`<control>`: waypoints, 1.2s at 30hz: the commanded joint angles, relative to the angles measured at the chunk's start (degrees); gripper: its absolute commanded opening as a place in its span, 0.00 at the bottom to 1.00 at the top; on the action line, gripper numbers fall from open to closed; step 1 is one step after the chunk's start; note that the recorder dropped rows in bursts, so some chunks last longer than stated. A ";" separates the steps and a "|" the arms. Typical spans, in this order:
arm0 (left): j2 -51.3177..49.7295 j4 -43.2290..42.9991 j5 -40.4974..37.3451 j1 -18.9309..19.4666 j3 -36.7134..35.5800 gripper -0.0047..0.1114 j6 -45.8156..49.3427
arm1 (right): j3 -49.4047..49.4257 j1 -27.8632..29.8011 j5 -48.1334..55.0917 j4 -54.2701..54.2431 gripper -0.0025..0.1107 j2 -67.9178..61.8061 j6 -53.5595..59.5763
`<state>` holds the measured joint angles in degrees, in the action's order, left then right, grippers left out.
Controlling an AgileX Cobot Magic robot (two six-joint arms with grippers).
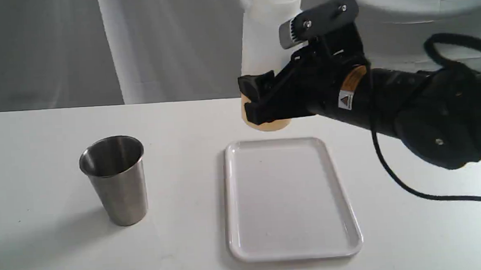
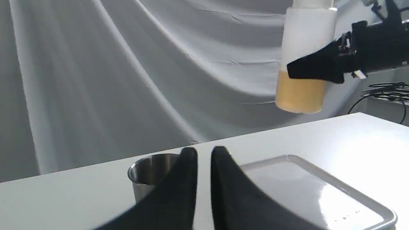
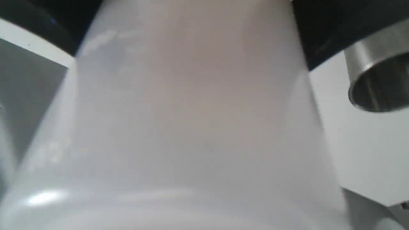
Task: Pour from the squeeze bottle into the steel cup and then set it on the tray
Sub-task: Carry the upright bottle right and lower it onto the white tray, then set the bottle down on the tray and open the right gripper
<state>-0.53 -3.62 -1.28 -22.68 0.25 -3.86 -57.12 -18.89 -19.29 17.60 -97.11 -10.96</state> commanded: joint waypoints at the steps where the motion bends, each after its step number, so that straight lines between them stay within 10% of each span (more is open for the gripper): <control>1: -0.38 -0.24 0.58 0.11 -0.25 0.11 -0.03 | 0.94 0.39 -6.69 -0.65 0.02 -2.64 3.47; 36: -0.38 -0.24 0.58 0.11 -0.25 0.11 -0.03 | 5.48 3.10 -25.05 -8.77 0.02 -21.25 12.66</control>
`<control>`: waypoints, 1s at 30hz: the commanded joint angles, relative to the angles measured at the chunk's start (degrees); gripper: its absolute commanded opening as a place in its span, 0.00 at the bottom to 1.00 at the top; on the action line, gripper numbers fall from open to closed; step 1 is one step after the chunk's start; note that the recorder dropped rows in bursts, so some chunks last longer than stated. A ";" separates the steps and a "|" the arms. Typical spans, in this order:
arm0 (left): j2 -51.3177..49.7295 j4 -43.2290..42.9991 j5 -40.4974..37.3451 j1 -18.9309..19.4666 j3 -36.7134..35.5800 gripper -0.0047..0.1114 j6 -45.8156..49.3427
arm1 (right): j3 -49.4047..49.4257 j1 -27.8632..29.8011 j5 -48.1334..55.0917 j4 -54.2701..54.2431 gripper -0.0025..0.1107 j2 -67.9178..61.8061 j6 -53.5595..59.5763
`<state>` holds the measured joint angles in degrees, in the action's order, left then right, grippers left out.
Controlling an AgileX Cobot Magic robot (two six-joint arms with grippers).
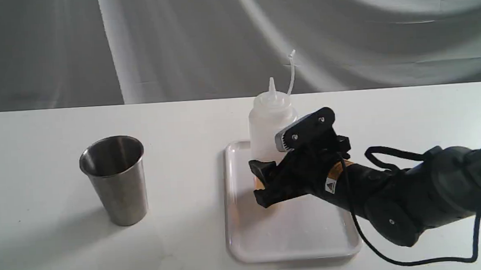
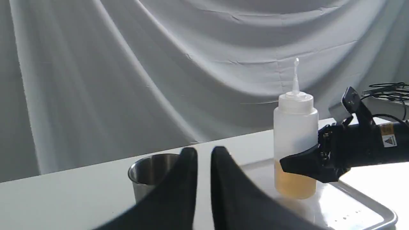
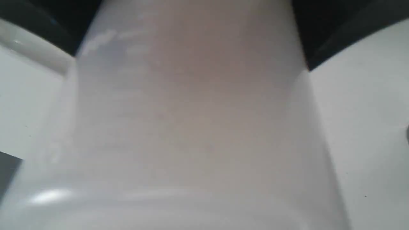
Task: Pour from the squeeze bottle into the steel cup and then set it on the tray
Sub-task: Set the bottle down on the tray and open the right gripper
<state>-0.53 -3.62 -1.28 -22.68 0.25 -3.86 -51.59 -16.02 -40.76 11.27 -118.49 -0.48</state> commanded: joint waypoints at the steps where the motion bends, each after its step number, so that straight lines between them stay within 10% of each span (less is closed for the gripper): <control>1: -0.38 -0.24 0.58 0.11 -0.25 0.11 -0.03 | -0.05 0.23 -3.72 -2.88 0.02 0.17 2.44; 30: -0.38 -0.24 0.58 0.11 -0.25 0.11 -0.03 | -0.05 0.23 -2.37 -3.94 0.03 0.17 3.70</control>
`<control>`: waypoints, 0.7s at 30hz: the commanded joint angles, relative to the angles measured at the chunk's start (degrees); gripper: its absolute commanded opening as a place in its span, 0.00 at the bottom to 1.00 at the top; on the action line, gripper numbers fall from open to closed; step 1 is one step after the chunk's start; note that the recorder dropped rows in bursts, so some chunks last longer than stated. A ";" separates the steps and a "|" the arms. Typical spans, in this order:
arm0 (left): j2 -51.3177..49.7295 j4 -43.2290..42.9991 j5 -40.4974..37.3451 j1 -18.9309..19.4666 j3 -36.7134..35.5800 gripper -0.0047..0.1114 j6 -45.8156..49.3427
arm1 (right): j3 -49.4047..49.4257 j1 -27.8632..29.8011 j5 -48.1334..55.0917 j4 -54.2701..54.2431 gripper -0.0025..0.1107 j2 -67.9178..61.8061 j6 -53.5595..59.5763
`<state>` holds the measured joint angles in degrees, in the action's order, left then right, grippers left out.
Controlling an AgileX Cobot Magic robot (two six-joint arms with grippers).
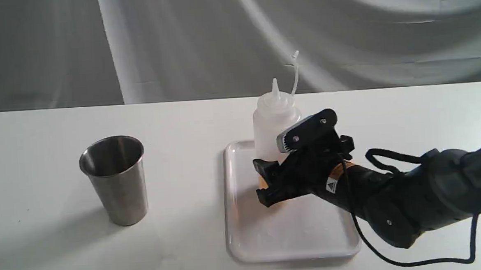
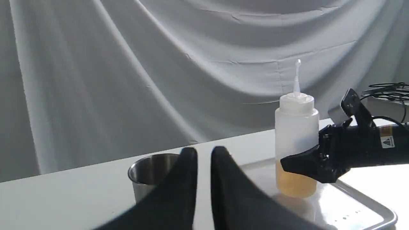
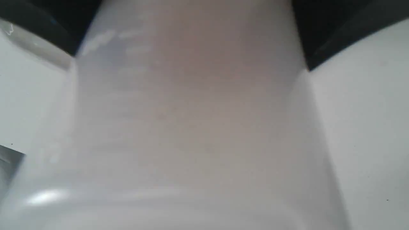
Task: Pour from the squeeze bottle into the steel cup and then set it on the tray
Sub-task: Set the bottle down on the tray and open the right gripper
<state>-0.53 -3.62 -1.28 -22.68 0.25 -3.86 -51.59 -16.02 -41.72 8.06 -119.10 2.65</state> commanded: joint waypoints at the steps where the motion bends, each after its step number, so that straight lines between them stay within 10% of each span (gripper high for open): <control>1: -0.38 -0.24 0.58 0.11 -0.25 0.11 -0.03 | -0.05 0.23 -0.83 -0.73 0.04 0.78 0.57; 21: -0.38 -0.24 0.58 0.11 -0.25 0.11 -0.03 | -0.05 0.12 3.78 -0.62 0.55 0.78 1.85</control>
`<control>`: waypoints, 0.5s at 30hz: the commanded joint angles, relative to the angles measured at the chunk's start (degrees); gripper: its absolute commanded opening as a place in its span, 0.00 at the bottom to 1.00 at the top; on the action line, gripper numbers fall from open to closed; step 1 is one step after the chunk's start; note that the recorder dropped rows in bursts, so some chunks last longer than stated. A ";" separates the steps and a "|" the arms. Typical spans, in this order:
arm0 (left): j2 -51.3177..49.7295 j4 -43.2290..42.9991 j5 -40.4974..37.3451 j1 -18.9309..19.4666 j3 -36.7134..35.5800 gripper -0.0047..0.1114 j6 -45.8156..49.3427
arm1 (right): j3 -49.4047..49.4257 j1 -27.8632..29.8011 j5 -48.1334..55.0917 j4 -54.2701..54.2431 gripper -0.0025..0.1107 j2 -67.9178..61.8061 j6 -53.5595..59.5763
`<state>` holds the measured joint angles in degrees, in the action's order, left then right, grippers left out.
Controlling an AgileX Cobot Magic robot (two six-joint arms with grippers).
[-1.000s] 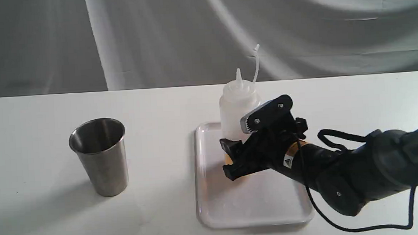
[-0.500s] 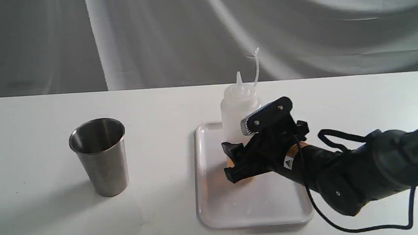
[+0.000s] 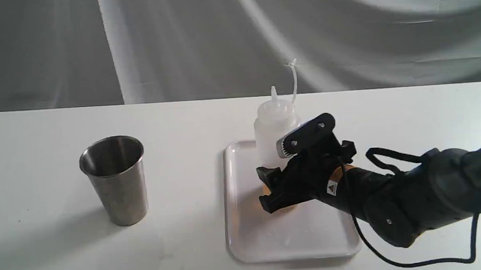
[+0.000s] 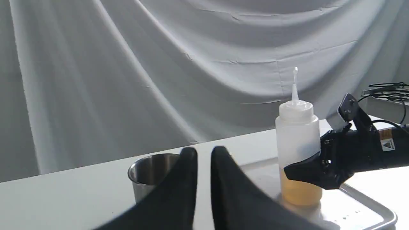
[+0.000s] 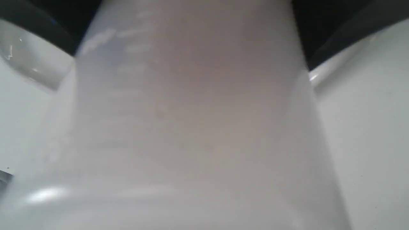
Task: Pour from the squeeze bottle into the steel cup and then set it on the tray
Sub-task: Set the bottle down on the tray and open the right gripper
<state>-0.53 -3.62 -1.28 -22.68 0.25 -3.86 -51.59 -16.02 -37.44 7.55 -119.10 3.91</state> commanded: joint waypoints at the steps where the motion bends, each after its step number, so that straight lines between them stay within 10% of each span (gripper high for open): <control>1: -0.38 -0.24 0.58 0.11 -0.25 0.11 -0.03 | -0.05 0.12 -0.63 -0.24 0.59 0.78 0.59; 15: -0.38 -0.24 0.58 0.11 -0.25 0.11 -0.03 | -0.05 0.12 -0.99 -1.80 0.75 1.31 -2.92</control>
<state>-0.53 -3.62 -1.28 -22.68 0.25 -3.86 -51.59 -16.02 -37.57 6.58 -118.87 1.38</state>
